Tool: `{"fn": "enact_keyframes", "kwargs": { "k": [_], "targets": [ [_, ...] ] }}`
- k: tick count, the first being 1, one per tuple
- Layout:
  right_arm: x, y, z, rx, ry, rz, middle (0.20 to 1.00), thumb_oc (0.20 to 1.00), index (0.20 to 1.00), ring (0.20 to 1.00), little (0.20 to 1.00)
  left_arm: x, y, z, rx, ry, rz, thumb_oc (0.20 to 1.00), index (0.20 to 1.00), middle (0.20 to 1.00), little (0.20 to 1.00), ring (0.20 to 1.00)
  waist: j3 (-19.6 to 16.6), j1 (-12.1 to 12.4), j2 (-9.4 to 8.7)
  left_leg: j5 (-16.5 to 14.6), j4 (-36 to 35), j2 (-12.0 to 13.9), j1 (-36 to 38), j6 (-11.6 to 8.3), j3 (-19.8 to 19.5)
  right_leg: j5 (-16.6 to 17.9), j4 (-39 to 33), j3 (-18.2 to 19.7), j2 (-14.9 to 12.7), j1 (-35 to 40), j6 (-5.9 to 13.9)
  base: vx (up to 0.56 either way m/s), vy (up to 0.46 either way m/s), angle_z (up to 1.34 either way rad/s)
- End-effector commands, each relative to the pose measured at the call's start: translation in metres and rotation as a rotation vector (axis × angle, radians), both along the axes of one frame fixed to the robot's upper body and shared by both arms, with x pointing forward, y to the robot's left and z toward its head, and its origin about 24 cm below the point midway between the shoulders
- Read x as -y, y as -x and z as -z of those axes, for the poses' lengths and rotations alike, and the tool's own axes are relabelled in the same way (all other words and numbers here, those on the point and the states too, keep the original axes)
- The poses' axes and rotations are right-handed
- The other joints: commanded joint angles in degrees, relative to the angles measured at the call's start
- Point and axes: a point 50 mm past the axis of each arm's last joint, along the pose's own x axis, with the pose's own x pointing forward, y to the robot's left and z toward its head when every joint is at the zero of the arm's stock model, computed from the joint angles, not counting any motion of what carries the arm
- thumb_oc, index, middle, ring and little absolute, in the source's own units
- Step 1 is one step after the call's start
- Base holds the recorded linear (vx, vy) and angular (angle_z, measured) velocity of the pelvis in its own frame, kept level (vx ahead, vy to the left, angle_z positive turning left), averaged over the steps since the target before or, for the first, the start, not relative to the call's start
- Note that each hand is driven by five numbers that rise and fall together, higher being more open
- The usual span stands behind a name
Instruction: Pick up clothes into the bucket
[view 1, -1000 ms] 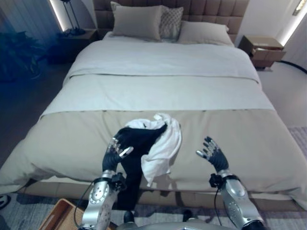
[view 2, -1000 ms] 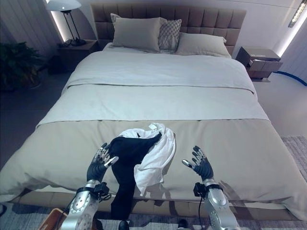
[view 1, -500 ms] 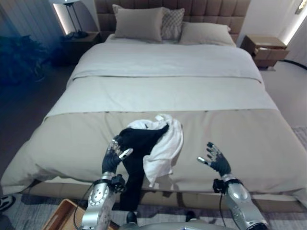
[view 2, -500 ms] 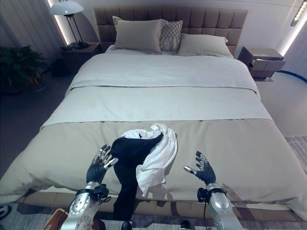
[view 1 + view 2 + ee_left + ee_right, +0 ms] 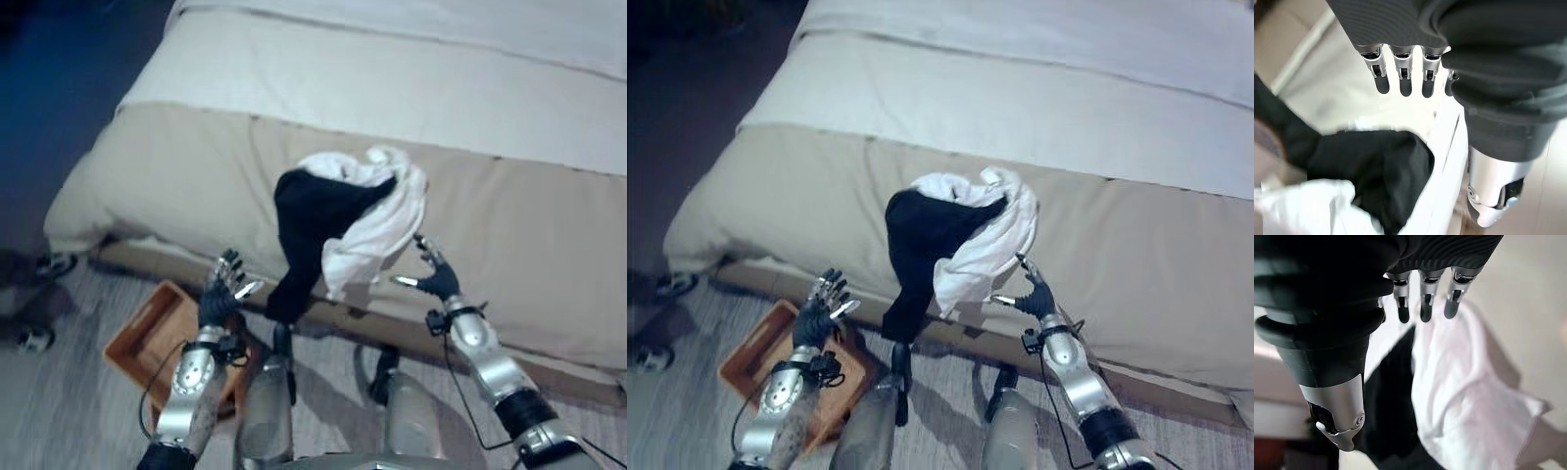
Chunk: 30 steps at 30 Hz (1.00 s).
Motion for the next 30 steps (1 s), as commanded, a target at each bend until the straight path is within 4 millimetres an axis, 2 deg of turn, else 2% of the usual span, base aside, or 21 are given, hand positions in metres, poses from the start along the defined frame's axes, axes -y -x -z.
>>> {"fn": "enact_keyframes", "kwargs": {
  "k": [1,3,4,6,7,9,11,13,15,19,20,23,24,26,28,30],
  "targets": [
    [-0.018,-0.025,-0.046,0.215,0.086,-0.009,1.000,1.000,1.000,1.000,1.000,-0.003,-0.004,-0.036,0.187,-0.053,-0.031,1.000,1.000,1.000,1.000,1.000,1.27,1.26,-1.16,-5.86,8.05,0.67,-3.59,1.02,-2.89,5.70,0.08,-2.61,-3.28,0.50,2.79,-0.13,-0.022,0.30],
    [-0.019,-0.029,-0.053,0.243,0.127,-0.008,1.000,1.000,1.000,1.000,1.000,-0.002,-0.006,-0.039,0.198,-0.058,-0.030,1.000,1.000,1.000,1.000,1.000,1.85,1.47,-0.98,-5.76,8.91,0.47,-5.51,1.03,-3.59,5.34,1.32,-2.85,-3.65,-1.16,2.66,-0.12,-0.020,0.39],
    [-0.019,-0.038,-0.067,0.288,0.192,0.008,1.000,1.000,1.000,1.000,1.000,0.002,-0.010,-0.045,0.222,-0.057,-0.021,1.000,1.000,1.000,1.000,1.000,2.66,2.13,-0.45,-5.47,9.64,-0.04,-7.94,1.01,-4.46,4.83,2.51,-3.38,-4.04,-3.02,2.52,-0.07,-0.007,0.45],
    [-0.017,-0.044,-0.076,0.313,0.228,0.025,1.000,1.000,1.000,1.000,1.000,0.004,-0.012,-0.049,0.241,-0.054,-0.020,1.000,1.000,1.000,1.000,1.000,3.09,2.43,-0.09,-5.51,10.29,-0.31,-9.35,1.08,-4.81,4.42,3.83,-3.55,-4.30,-4.42,2.47,-0.05,-0.018,0.35],
    [-0.015,-0.053,-0.093,0.365,0.269,0.064,1.000,1.000,1.000,1.000,1.000,0.008,-0.013,-0.056,0.271,-0.043,-0.009,1.000,1.000,1.000,1.000,1.000,3.81,2.86,0.35,-7.26,11.83,-0.60,-11.30,0.84,-5.63,2.39,6.20,-2.86,-4.68,-6.28,3.18,-0.03,-0.020,0.21],
    [-0.012,-0.058,-0.102,0.392,0.298,0.093,1.000,1.000,1.000,1.000,1.000,0.010,-0.015,-0.058,0.282,-0.036,-0.007,1.000,1.000,1.000,1.000,1.000,3.94,2.96,0.60,-7.30,12.39,-0.86,-12.49,0.89,-5.78,2.01,7.25,-2.86,-5.06,-7.60,3.09,-0.02,-0.004,0.19],
    [0.000,-0.067,-0.122,0.450,0.418,0.191,1.000,1.000,1.000,1.000,1.000,0.015,-0.017,-0.065,0.310,-0.023,-0.001,1.000,1.000,1.000,1.000,1.000,4.69,3.19,1.57,-7.33,13.63,-1.48,-15.45,0.95,-6.34,1.57,9.49,-2.96,-5.77,-10.45,3.15,-0.06,0.007,0.19],
    [0.003,-0.070,-0.128,0.472,0.476,0.221,1.000,1.000,1.000,1.000,1.000,0.015,-0.017,-0.067,0.320,-0.018,-0.002,1.000,1.000,1.000,1.000,1.000,4.69,3.17,1.91,-7.35,14.23,-1.68,-16.78,0.92,-6.36,1.17,10.49,-2.91,-6.09,-11.74,3.08,-0.03,0.003,0.16],
    [0.018,-0.077,-0.141,0.488,0.648,0.321,1.000,1.000,1.000,1.000,1.000,0.017,-0.018,-0.070,0.333,-0.018,0.000,1.000,1.000,1.000,1.000,1.000,4.70,3.35,2.62,-7.26,15.01,-2.20,-19.01,0.98,-6.95,0.67,11.79,-2.78,-6.40,-13.97,2.89,-0.03,-0.002,0.09],
    [0.037,-0.085,-0.147,0.431,0.869,0.415,1.000,1.000,1.000,1.000,1.000,0.019,-0.021,-0.072,0.330,-0.019,0.004,1.000,1.000,1.000,1.000,1.000,4.71,3.48,3.54,-6.91,14.81,-2.76,-20.50,0.94,-7.56,0.22,12.73,-2.98,-6.93,-15.84,2.79,-0.01,0.002,0.07],
    [0.037,-0.085,-0.147,0.431,0.869,0.415,1.000,1.000,1.000,1.000,1.000,0.019,-0.021,-0.072,0.330,-0.019,0.004,1.000,1.000,1.000,1.000,1.000,4.71,3.45,3.54,-6.90,14.81,-2.76,-20.52,0.94,-7.57,0.22,12.74,-2.99,-6.94,-15.85,2.79,0.00,0.000,0.14],
    [0.055,-0.089,-0.146,0.347,0.983,0.471,1.000,1.000,1.000,1.000,1.000,0.020,-0.023,-0.072,0.323,-0.015,0.008,1.000,1.000,1.000,1.000,1.000,4.72,3.33,4.00,-6.55,14.58,-3.12,-21.51,0.85,-7.81,0.02,13.16,-3.05,-7.39,-16.88,2.77,0.00,-0.005,0.08],
    [0.054,-0.089,-0.146,0.348,0.984,0.471,1.000,1.000,1.000,1.000,1.000,0.020,-0.023,-0.072,0.324,-0.014,0.007,1.000,1.000,1.000,1.000,1.000,4.72,3.28,4.04,-6.54,14.60,-3.14,-21.57,0.85,-7.83,0.01,13.19,-3.05,-7.42,-16.95,2.77,0.00,-0.005,0.07],
    [0.067,-0.088,-0.139,0.279,0.998,0.501,1.000,1.000,1.000,1.000,1.000,0.021,-0.023,-0.071,0.319,-0.018,0.015,1.000,1.000,1.000,1.000,1.000,4.72,3.16,4.28,-6.48,14.63,-3.26,-22.16,0.82,-7.95,-0.29,13.56,-3.00,-7.46,-17.58,2.59,0.00,0.005,0.09],
    [0.069,-0.089,-0.138,0.264,0.995,0.503,1.000,1.000,1.000,1.000,1.000,0.021,-0.024,-0.072,0.318,-0.020,0.015,1.000,1.000,1.000,1.000,1.000,4.72,3.07,4.27,-6.51,14.71,-3.28,-22.41,0.80,-7.90,-0.41,13.78,-2.88,-7.46,-18.00,2.53,0.00,0.010,0.05],
    [0.075,-0.086,-0.125,0.214,0.988,0.516,1.000,1.000,1.000,1.000,1.000,0.021,-0.025,-0.070,0.309,-0.024,0.011,1.000,1.000,1.000,1.000,1.000,4.72,2.64,4.07,-6.75,15.37,-3.27,-22.92,0.86,-8.01,-0.55,14.12,-2.64,-7.32,-18.57,2.37,0.02,0.001,0.04]
  ]
}}
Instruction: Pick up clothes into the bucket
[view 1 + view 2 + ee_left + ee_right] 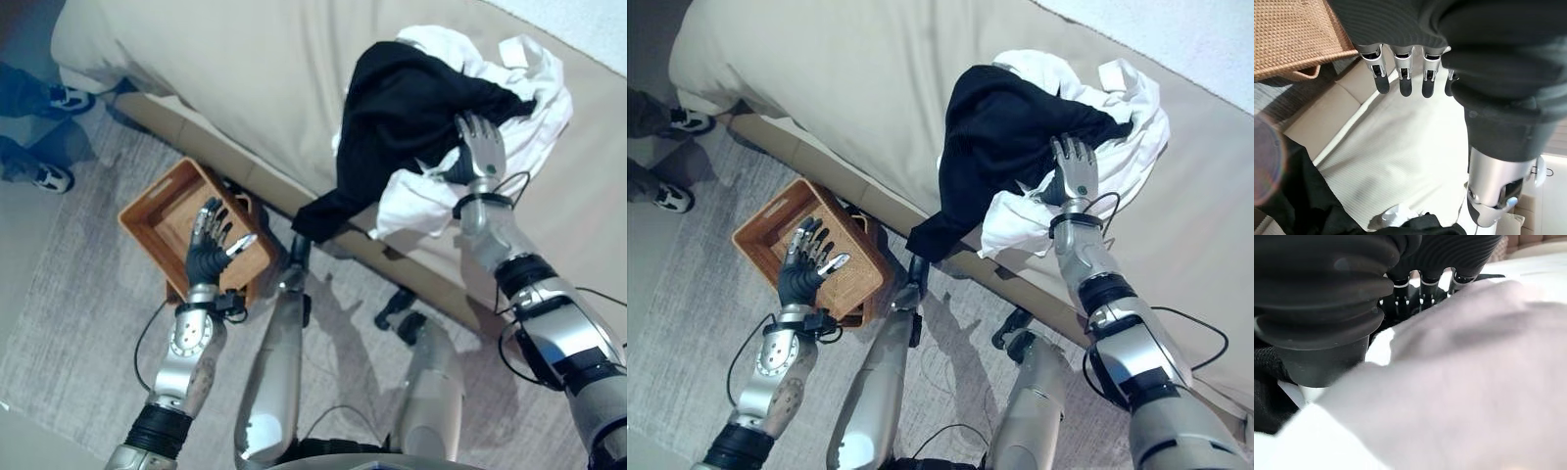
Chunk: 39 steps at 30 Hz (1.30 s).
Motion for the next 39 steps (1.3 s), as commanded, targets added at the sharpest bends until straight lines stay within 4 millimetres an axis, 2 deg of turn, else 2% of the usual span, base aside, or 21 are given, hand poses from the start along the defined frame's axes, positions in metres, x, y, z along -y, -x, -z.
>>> {"fn": "enact_keyframes", "kwargs": {
  "k": [1,2,5,7,11,15,19,21,23,27,33,39],
  "targets": [
    [0.036,0.005,-0.007,-0.014,0.053,0.128,1.000,1.000,1.000,1.000,1.000,0.011,0.001,-0.024,0.130,-0.016,0.033,1.000,1.000,1.000,1.000,1.000,-0.49,-0.14,2.81,-7.60,4.87,1.22,0.19,0.07,-0.01,6.41,-2.76,2.89,-0.25,0.03,4.50,0.01,-0.001,0.03],
    [0.038,0.008,0.005,-0.044,0.047,0.138,1.000,1.000,1.000,1.000,1.000,0.011,0.001,-0.024,0.128,-0.017,0.027,1.000,1.000,1.000,1.000,1.000,-0.49,-0.57,2.62,-8.05,6.02,1.13,-0.50,0.26,-0.20,6.17,-2.14,3.25,-0.01,-0.51,4.27,0.01,0.001,0.03],
    [0.037,0.010,0.015,-0.076,0.062,0.129,1.000,1.000,1.000,1.000,1.000,0.011,0.001,-0.022,0.121,-0.017,0.021,1.000,1.000,1.000,1.000,1.000,-0.49,-1.03,2.24,-8.67,7.44,1.11,-1.27,0.40,-0.20,5.70,-1.44,3.52,0.02,-1.14,4.11,0.00,0.000,0.00],
    [0.036,0.016,0.033,-0.138,0.105,0.108,1.000,1.000,1.000,1.000,1.000,0.010,0.002,-0.021,0.116,-0.025,0.017,1.000,1.000,1.000,1.000,1.000,-0.49,-1.43,1.97,-9.03,8.06,1.16,-1.81,0.33,-0.28,5.48,-1.08,3.75,0.08,-1.73,4.18,0.00,0.000,0.00],
    [0.038,0.022,0.045,-0.181,0.121,0.091,1.000,1.000,1.000,1.000,1.000,0.009,0.003,-0.019,0.113,-0.032,0.018,1.000,1.000,1.000,1.000,1.000,-0.49,-1.66,1.90,-8.91,7.81,1.26,-2.17,0.26,-0.20,5.51,-1.19,3.82,0.11,-2.07,4.20,0.00,0.000,0.00],
    [0.046,0.032,0.059,-0.162,0.021,0.124,1.000,1.000,1.000,1.000,1.000,0.007,0.005,-0.018,0.108,-0.029,0.007,1.000,1.000,1.000,1.000,1.000,-0.49,-2.13,1.84,-8.86,7.74,1.30,-2.40,0.35,0.02,5.55,-1.20,3.92,0.20,-2.59,4.24,0.00,0.000,0.00],
    [0.056,0.045,0.069,-0.059,-0.142,0.197,1.000,1.000,1.000,1.000,1.000,0.004,0.005,-0.019,0.115,-0.030,-0.016,1.000,1.000,1.000,1.000,1.000,-0.49,-2.61,1.87,-8.88,7.35,1.36,-2.44,0.52,0.12,5.70,-1.33,4.09,0.20,-3.01,4.37,0.00,0.002,-0.01],
    [0.060,0.052,0.070,0.041,-0.265,0.247,1.000,1.000,1.000,1.000,1.000,0.003,0.006,-0.019,0.119,-0.021,-0.033,1.000,1.000,1.000,1.000,1.000,-0.49,-3.25,1.93,-9.06,7.09,1.36,-2.51,0.75,0.30,5.86,-1.57,4.33,0.22,-3.37,4.56,0.00,0.000,0.00],
    [0.060,0.054,0.070,0.070,-0.299,0.254,1.000,1.000,1.000,1.000,1.000,0.004,0.006,-0.018,0.113,-0.025,-0.034,1.000,1.000,1.000,1.000,1.000,-0.49,-3.21,1.92,-9.13,7.09,1.38,-2.52,0.88,0.40,5.94,-1.63,4.38,0.23,-3.43,4.63,0.00,0.000,0.00],
    [0.062,0.062,0.054,0.253,-0.401,0.246,1.000,1.000,1.000,1.000,1.000,0.005,0.008,-0.018,0.123,-0.027,-0.044,1.000,1.000,1.000,1.000,1.000,-0.49,-3.89,1.96,-9.39,6.79,1.35,-2.53,1.22,0.99,6.34,-2.27,4.82,0.07,-3.94,5.00,0.00,0.000,0.00],
    [0.069,0.072,0.043,0.376,-0.409,0.255,1.000,1.000,1.000,1.000,1.000,0.003,0.010,-0.019,0.135,-0.029,-0.053,1.000,1.000,1.000,1.000,1.000,-0.49,-4.31,2.12,-9.53,6.59,1.40,-2.21,1.43,1.47,6.60,-2.49,5.07,-0.14,-4.06,5.17,0.01,0.012,-0.03],
    [0.075,0.080,0.047,0.405,-0.408,0.297,1.000,1.000,1.000,1.000,1.000,0.003,0.010,-0.019,0.140,-0.039,-0.053,1.000,1.000,1.000,1.000,1.000,-0.49,-4.66,1.91,-9.90,6.89,1.57,-1.66,1.48,1.80,6.57,-2.20,5.87,0.04,-4.04,5.29,0.00,0.005,-0.02]
  ]
}}
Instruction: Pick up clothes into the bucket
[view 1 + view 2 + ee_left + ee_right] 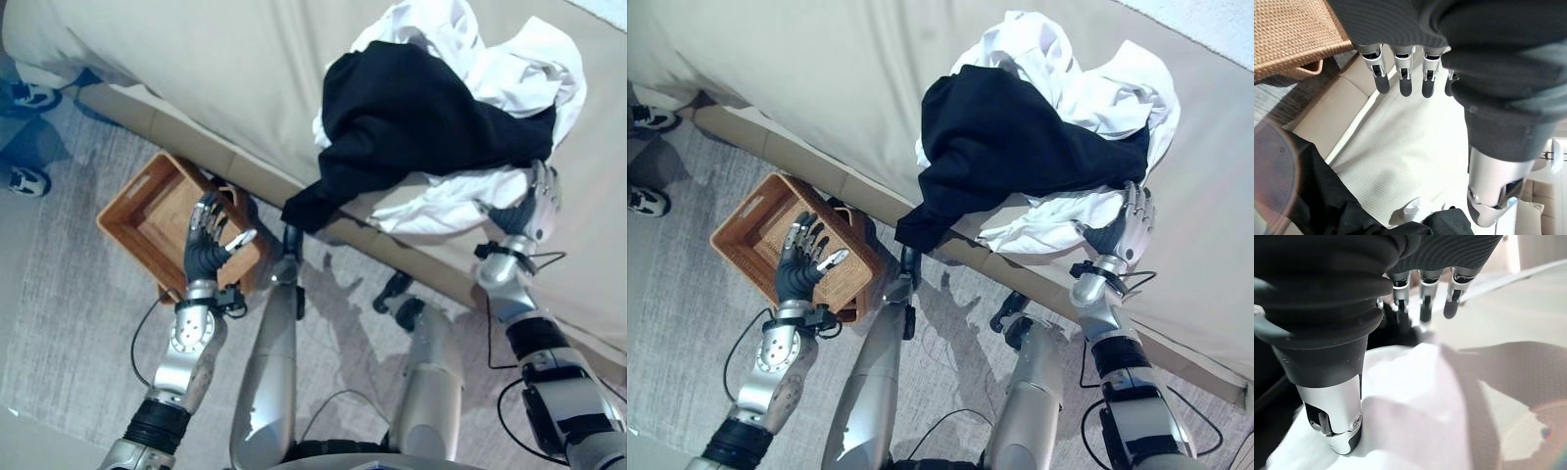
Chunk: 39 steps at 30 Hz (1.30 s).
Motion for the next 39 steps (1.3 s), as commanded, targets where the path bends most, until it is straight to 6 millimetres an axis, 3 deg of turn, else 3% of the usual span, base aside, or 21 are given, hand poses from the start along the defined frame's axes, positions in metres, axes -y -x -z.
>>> {"fn": "enact_keyframes", "kwargs": {
  "k": [1,7,13,19,23,27,33,38,39],
  "targets": [
    [0.029,0.011,-0.007,0.047,0.021,0.111,1.000,1.000,1.000,1.000,1.000,0.006,0.011,-0.013,0.106,-0.007,0.008,1.000,1.000,1.000,1.000,1.000,-0.47,-0.74,1.99,-9.74,4.53,1.29,3.31,1.32,1.06,6.80,-3.50,4.48,-0.10,1.15,5.68,0.00,0.000,0.00],
    [0.024,0.005,-0.001,-0.007,-0.010,0.080,1.000,1.000,1.000,1.000,1.000,0.004,0.013,-0.013,0.102,0.007,0.009,1.000,1.000,1.000,1.000,1.000,-0.47,-0.62,2.10,-9.61,4.71,1.27,2.68,1.09,0.96,6.70,-3.45,4.77,0.11,0.64,5.55,-0.01,-0.012,-0.05],
    [0.013,-0.014,-0.015,-0.033,0.011,0.004,1.000,1.000,1.000,1.000,1.000,0.004,0.014,-0.011,0.091,0.019,0.022,1.000,1.000,1.000,1.000,1.000,-0.47,-0.18,2.57,-9.38,4.86,1.31,1.77,1.10,1.00,6.49,-3.02,5.04,0.27,-0.37,5.16,0.00,-0.002,-0.06],
    [-0.029,-0.037,-0.031,-0.053,0.040,-0.195,1.000,1.000,1.000,1.000,1.000,0.005,0.014,-0.008,0.075,0.031,0.026,1.000,1.000,1.000,1.000,1.000,-0.47,0.50,2.53,-9.17,4.29,1.27,1.83,1.05,1.05,6.59,-3.11,4.94,0.36,-0.59,5.13,0.00,0.000,0.00],
    [-0.045,-0.044,-0.035,-0.060,0.056,-0.255,1.000,1.000,1.000,1.000,1.000,0.006,0.013,-0.009,0.077,0.038,0.033,1.000,1.000,1.000,1.000,1.000,-0.47,0.82,2.55,-9.16,4.18,1.18,1.77,1.07,0.97,6.63,-3.02,4.71,0.21,-0.58,5.20,0.00,0.000,0.00],
    [-0.060,-0.050,-0.041,-0.103,0.192,-0.312,1.000,1.000,1.000,1.000,1.000,0.008,0.013,-0.011,0.087,0.032,0.044,1.000,1.000,1.000,1.000,1.000,-0.47,1.41,2.65,-9.03,4.01,0.97,1.43,1.04,0.67,6.66,-2.90,4.41,0.01,-0.76,5.29,0.00,0.000,0.00],
    [-0.063,-0.053,-0.030,-0.167,0.178,-0.308,1.000,1.000,1.000,1.000,1.000,0.009,0.012,-0.010,0.077,0.026,0.045,1.000,1.000,1.000,1.000,1.000,-0.47,2.09,3.03,-8.69,3.76,0.52,0.73,1.08,0.10,6.58,-2.57,3.75,-0.27,-1.17,5.38,0.01,-0.005,0.01],
    [-0.062,-0.048,-0.003,-0.238,0.092,-0.284,1.000,1.000,1.000,1.000,1.000,0.011,0.010,-0.009,0.069,0.033,0.046,1.000,1.000,1.000,1.000,1.000,-0.47,1.85,2.98,-8.63,3.83,0.55,0.13,1.15,-0.02,6.35,-2.30,3.61,-0.32,-1.63,5.33,0.00,0.000,0.02],
    [-0.061,-0.047,0.001,-0.247,0.078,-0.278,0.796,0.796,0.796,0.796,0.796,0.011,0.011,-0.008,0.067,0.033,0.044,1.000,1.000,1.000,1.000,1.000,-0.47,1.79,2.99,-8.66,3.82,0.56,0.10,1.16,0.01,6.35,-2.30,3.63,-0.29,-1.68,5.33,0.00,0.000,0.00]
  ]
}}
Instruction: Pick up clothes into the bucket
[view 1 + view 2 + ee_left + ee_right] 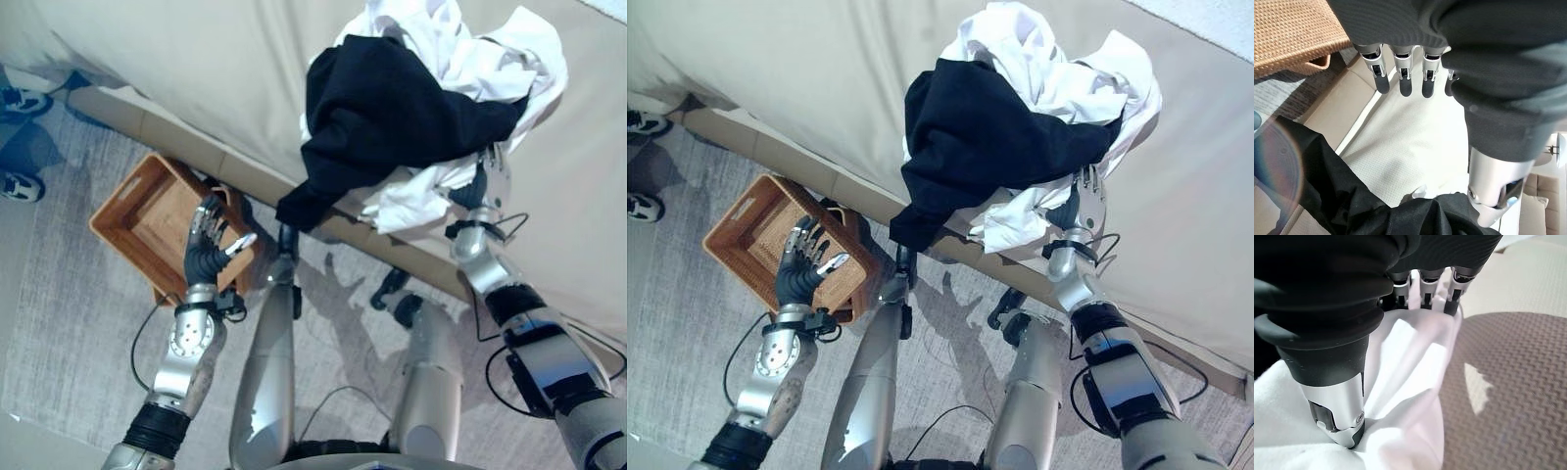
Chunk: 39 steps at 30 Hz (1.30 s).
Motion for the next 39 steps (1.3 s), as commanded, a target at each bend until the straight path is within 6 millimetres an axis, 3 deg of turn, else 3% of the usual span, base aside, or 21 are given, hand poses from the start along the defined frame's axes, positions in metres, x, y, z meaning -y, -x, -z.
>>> {"fn": "enact_keyframes", "kwargs": {
  "k": [1,2,12,22,27,28,30,35,39],
  "targets": [
    [-0.012,0.000,0.021,-0.093,0.001,-0.049,0.583,0.583,0.583,0.583,0.583,0.011,0.008,-0.013,0.085,0.035,0.030,1.000,1.000,1.000,1.000,1.000,-0.47,1.05,2.85,-8.56,4.40,-0.50,1.20,1.38,0.48,7.30,-3.57,3.51,-1.12,0.33,6.49,0.00,0.000,0.00],
    [-0.012,0.002,0.028,-0.111,-0.024,-0.042,0.200,0.200,0.200,0.200,0.200,0.011,0.008,-0.012,0.081,0.033,0.025,1.000,1.000,1.000,1.000,1.000,-0.47,0.83,2.86,-8.63,4.34,-0.40,1.27,1.34,0.58,7.38,-3.65,3.60,-1.04,0.19,6.50,0.00,0.000,0.00],
    [-0.004,0.005,0.028,-0.097,-0.047,-0.018,0.200,0.200,0.200,0.200,0.200,0.010,0.008,-0.013,0.085,0.030,0.022,1.000,1.000,1.000,1.000,1.000,-0.47,0.20,2.75,-8.56,3.94,0.09,2.00,1.23,1.35,7.52,-3.82,4.21,-0.54,0.16,6.36,0.00,0.000,0.00],
    [0.020,0.011,0.022,-0.072,-0.055,0.042,0.200,0.200,0.200,0.200,0.200,0.008,0.005,-0.011,0.072,0.024,0.029,1.000,1.000,1.000,1.000,1.000,-0.47,-0.10,1.76,-8.69,1.87,0.32,9.71,1.05,1.69,9.14,-6.00,3.58,-0.82,7.50,7.18,0.00,0.000,0.00],
    [0.036,0.016,0.005,0.007,-0.054,0.072,0.200,0.200,0.200,0.200,0.200,0.003,0.002,-0.006,0.048,0.017,0.016,1.000,1.000,1.000,1.000,1.000,-0.47,-0.31,0.76,-8.36,-1.23,1.11,16.80,0.75,2.29,11.16,-10.30,2.99,-0.18,14.87,7.70,0.01,0.006,-0.02],
    [0.042,0.017,-0.001,0.039,-0.067,0.084,0.200,0.200,0.200,0.200,0.200,0.001,0.000,-0.004,0.039,0.015,0.009,1.000,1.000,1.000,1.000,1.000,-0.47,-0.43,0.35,-6.61,-2.20,1.19,17.82,1.04,2.83,13.19,-12.15,2.15,-0.26,16.19,6.88,-0.03,0.034,-0.06],
    [0.047,0.021,-0.013,0.093,-0.063,0.079,0.200,0.200,0.200,0.200,0.200,-0.002,-0.001,-0.002,0.025,0.001,-0.002,1.000,1.000,1.000,1.000,1.000,-0.48,-0.72,-0.19,-6.49,-3.59,1.83,21.33,0.90,3.23,13.77,-14.41,2.05,0.38,19.72,6.93,0.03,0.022,-0.11],
    [0.066,0.038,-0.044,0.198,0.013,0.043,0.200,0.200,0.200,0.200,0.200,-0.009,0.001,0.013,-0.035,-0.049,-0.001,1.000,1.000,1.000,1.000,1.000,-4.05,-2.08,-2.34,-5.37,-9.91,3.03,30.02,0.33,4.93,16.67,-22.17,1.56,1.86,28.17,7.96,0.10,-0.002,-0.19],
    [0.072,0.044,-0.058,0.231,0.043,0.020,0.200,0.200,0.200,0.200,0.200,-0.011,0.002,0.016,-0.050,-0.068,0.015,1.000,1.000,1.000,1.000,1.000,-5.75,-2.76,-2.83,-4.26,-13.15,3.62,33.50,-0.21,5.73,17.30,-26.71,1.38,3.16,31.83,7.96,0.07,-0.001,-0.12]
  ]
}}
